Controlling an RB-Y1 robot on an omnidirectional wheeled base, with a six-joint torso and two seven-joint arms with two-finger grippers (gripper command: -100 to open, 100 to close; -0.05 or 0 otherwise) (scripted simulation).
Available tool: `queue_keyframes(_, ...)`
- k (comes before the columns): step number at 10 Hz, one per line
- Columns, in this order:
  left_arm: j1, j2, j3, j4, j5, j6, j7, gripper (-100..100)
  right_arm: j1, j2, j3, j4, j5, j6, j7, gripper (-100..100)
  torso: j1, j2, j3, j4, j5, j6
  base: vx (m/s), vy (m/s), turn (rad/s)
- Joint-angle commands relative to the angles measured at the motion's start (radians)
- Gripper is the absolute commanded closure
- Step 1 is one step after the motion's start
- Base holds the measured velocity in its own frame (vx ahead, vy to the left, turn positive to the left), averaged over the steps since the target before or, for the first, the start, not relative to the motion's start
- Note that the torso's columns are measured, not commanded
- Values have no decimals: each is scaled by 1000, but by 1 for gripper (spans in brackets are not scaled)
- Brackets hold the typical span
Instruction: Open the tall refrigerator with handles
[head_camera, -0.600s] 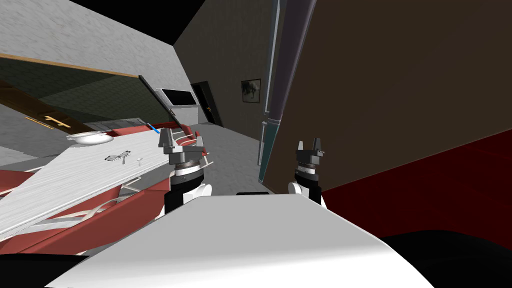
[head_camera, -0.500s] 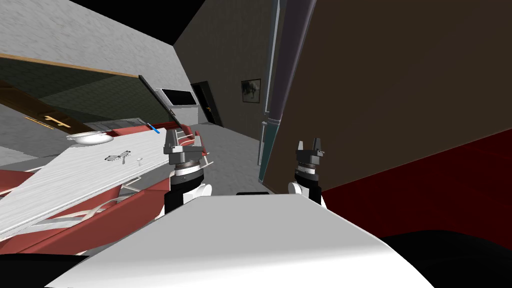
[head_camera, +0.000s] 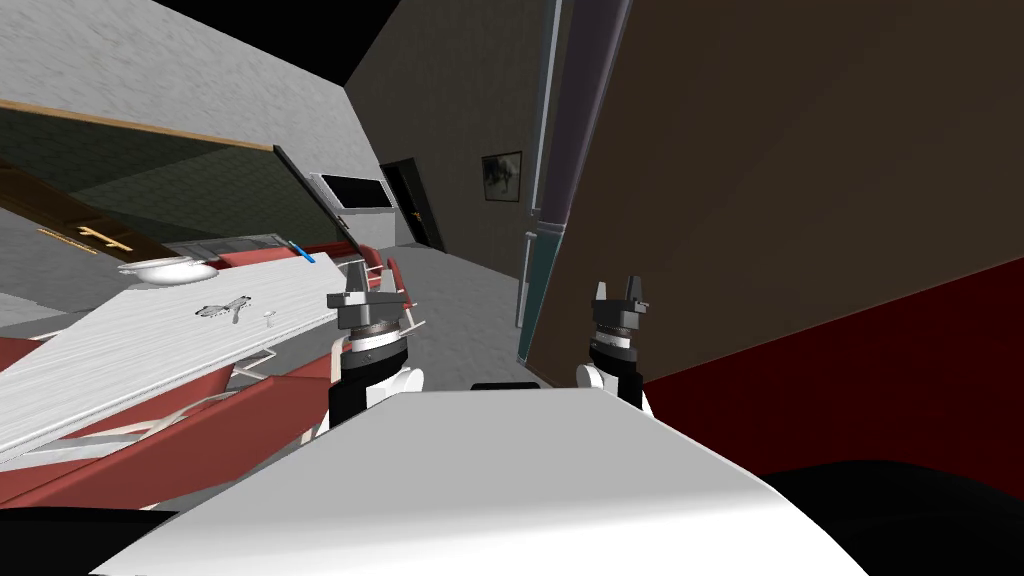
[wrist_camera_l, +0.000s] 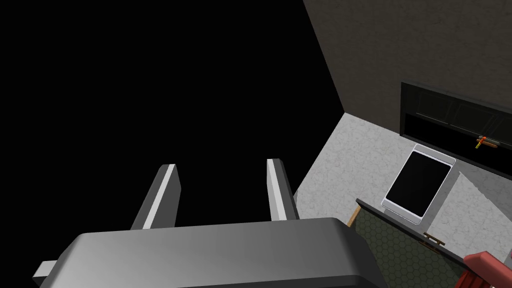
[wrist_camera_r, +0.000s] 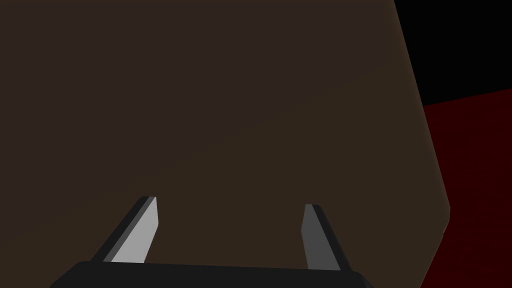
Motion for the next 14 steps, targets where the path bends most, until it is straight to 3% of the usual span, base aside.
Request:
queue_keyframes(1, 0, 0, 0, 0, 0, 0, 0, 0, 0, 0, 0, 0, 0, 0, 0, 0, 0, 74, -147, 74, 0, 0, 0, 0, 0)
queue_keyframes(3, 0, 0, 0, 0, 0, 0, 0, 0, 0, 0, 0, 0, 0, 0, 0, 0, 0, 222, -443, 221, 0, 0, 0, 0, 0)
queue_keyframes(4, 0, 0, 0, 0, 0, 0, 0, 0, -15, -44, 1, -5, -16, -15, 1, -100, 0, 295, -590, 295, 0, 0, 13, 6, 24)
queue_keyframes(7, 0, 0, 0, 0, 0, 0, 0, 0, -73, -134, 5, -23, -80, -71, 7, -100, 0, 340, -684, 341, 0, 0, 22, 10, 47)
queue_keyframes(10, 0, 0, 0, 0, 0, 0, 0, 0, -167, -200, 12, -47, -173, -152, 18, -100, 1, 341, -685, 342, 0, 0, 45, 20, 82)
queue_keyframes(11, 0, 0, 0, 0, 0, 0, 0, 0, -167, -200, 12, -47, -186, -157, 18, -100, 1, 341, -685, 342, 0, 0, 39, 13, 30)
queue_keyframes(12, 0, 0, 0, 0, 0, 0, 0, 0, -205, -216, 15, -56, -224, -190, 23, -100, 0, 343, -684, 342, 0, 0, 36, 13, 71)
queue_keyframes(13, 0, 0, 0, 0, 0, 0, 0, 0, -205, -216, 15, -56, -229, -190, 23, -100, 0, 343, -684, 342, 0, 0, 26, 9, 32)
queue_keyframes(14, 0, 0, 0, 0, 0, 0, 0, 0, -247, -231, 18, -65, -268, -224, 29, -100, 0, 343, -684, 342, 0, 0, 26, 16, 67)
